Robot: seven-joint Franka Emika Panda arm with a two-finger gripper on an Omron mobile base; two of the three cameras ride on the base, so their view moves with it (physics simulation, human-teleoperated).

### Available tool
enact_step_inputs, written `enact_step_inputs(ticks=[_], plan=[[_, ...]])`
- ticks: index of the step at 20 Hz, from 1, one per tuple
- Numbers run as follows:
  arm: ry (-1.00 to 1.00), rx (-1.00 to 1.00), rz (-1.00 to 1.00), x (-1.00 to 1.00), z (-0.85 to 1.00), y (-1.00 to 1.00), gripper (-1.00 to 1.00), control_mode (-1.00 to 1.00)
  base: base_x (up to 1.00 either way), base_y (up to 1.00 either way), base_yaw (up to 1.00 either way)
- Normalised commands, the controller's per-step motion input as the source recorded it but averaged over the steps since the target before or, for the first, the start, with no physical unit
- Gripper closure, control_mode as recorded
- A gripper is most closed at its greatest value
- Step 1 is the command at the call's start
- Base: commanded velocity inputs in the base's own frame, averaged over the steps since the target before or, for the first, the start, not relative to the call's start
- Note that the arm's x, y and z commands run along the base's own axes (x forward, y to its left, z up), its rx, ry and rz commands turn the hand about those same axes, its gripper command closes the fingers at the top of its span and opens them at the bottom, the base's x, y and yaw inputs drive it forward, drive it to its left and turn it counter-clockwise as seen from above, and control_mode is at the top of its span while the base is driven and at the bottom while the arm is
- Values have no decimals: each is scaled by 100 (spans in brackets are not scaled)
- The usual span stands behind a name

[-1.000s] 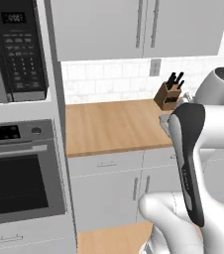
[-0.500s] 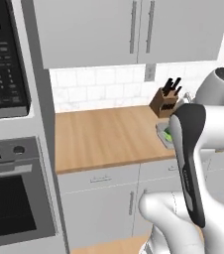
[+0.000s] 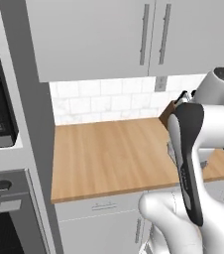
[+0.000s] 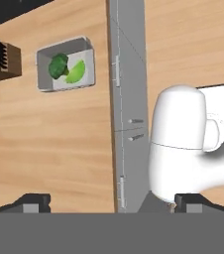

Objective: Take the meat container that has the chicken drumstick and place it on the second highest rack of the freezer. Then take the vegetable container that has the broccoli and lemon wedge and place it on the highest rack of the freezer.

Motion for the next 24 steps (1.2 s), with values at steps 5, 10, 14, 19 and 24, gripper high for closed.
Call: enact_step_inputs(ticks=[5,10,14,19,24], plan=[[0,0,0,0,0,0,-100,100,23,-34,1],[3,0,0,29,0,-93,-100,-100,0,0,0],[6,0,1,45,-1,-100,-100,-100,0,0,0],[0,0,5,33,-36,-100,-100,-100,0,0,0],[0,0,24,42,-66,-83,-100,-100,0,0,0]])
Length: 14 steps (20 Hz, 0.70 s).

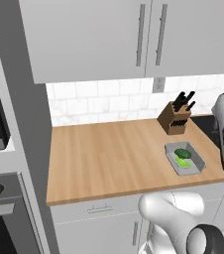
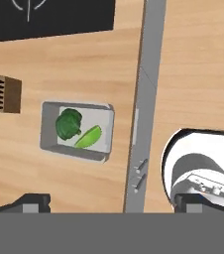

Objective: Take the meat container that has the chicken drumstick and place it on the second highest rack of the freezer. Then take the vegetable container that has the broccoli and lemon wedge and place it on the highest rack of the freezer.

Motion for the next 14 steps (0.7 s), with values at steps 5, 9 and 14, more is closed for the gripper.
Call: enact_step_inputs(ticks=[5,9,14], plan=[[1,-3,26,39,-78,-45,-100,-100,0,0,0],[9,-4,13,22,-76,-10,-100,-100,0,0,0],[9,-3,1,17,-58,5,-100,-100,0,0,0]])
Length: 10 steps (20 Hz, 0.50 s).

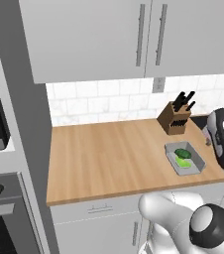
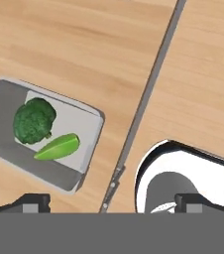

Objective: Take the meat container that has the chicken drumstick and place it on the second highest rack of the freezer. Then take the vegetable container that has the broccoli and lemon wedge and place it on the highest rack of the freezer.

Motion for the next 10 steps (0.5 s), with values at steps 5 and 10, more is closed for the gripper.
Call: enact_step_inputs(ticks=[5,10], plan=[[5,-2,-1,21,-50,8,-100,-100,0,0,0],[4,-1,0,19,-49,2,-100,-100,0,0,0]])
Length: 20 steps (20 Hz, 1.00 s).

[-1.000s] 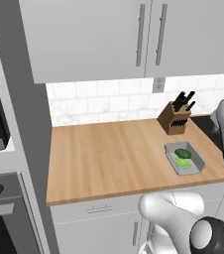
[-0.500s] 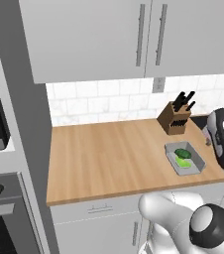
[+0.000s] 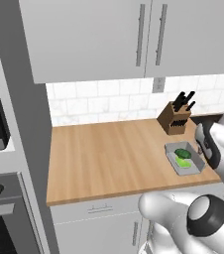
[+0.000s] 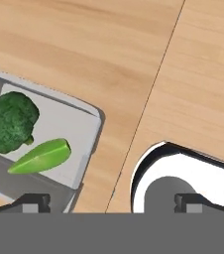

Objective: Take the meat container that has the chicken drumstick and place it on the second highest rack of the freezer. Then take the vegetable container that has the broccoli and lemon wedge and place it on the highest rack of the freezer.

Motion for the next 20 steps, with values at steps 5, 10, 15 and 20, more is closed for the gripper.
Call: enact_step_inputs(ticks=[5,10,15,20], plan=[[13,0,0,3,-27,0,-100,-100,0,0,0],[8,-1,0,23,-28,0,-100,-100,0,0,0],[9,0,-15,21,-13,0,-100,-100,0,0,0],[9,7,-26,25,-7,-7,-100,-100,0,0,0]])
